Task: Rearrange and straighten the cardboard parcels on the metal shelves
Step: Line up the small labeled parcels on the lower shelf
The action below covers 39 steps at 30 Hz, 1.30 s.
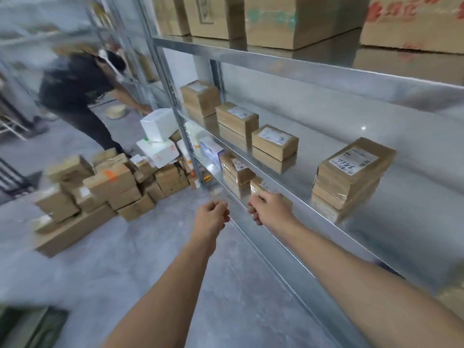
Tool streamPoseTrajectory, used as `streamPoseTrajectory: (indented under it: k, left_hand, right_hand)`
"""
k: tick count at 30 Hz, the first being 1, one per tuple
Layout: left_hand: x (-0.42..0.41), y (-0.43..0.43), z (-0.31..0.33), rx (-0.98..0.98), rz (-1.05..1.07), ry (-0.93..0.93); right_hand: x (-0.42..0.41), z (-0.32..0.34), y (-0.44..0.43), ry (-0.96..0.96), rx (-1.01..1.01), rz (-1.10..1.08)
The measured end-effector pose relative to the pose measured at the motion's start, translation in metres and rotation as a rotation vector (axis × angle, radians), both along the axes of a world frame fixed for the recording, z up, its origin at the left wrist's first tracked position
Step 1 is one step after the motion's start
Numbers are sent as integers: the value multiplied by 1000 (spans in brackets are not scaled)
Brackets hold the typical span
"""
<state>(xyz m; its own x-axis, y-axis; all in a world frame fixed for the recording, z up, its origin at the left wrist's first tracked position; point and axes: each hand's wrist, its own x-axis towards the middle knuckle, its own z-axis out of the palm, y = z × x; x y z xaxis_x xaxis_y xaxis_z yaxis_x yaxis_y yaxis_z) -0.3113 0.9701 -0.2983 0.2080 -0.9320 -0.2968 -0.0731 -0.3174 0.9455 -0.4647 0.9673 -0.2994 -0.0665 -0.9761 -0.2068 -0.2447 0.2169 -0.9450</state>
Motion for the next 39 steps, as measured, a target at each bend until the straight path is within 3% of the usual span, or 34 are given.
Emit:
streamPoseTrajectory:
  k: [10, 27, 39]
  left_hand:
    - [95, -39, -19, 44, 81, 16]
    - [82, -225, -33, 39, -176, 80]
    - [181, -336, -42, 54, -286, 118]
  right_hand:
    - [97, -12, -42, -3, 44, 69]
    - [99, -32, -195, 30, 105, -222]
    - [210, -32, -296, 29, 92, -332]
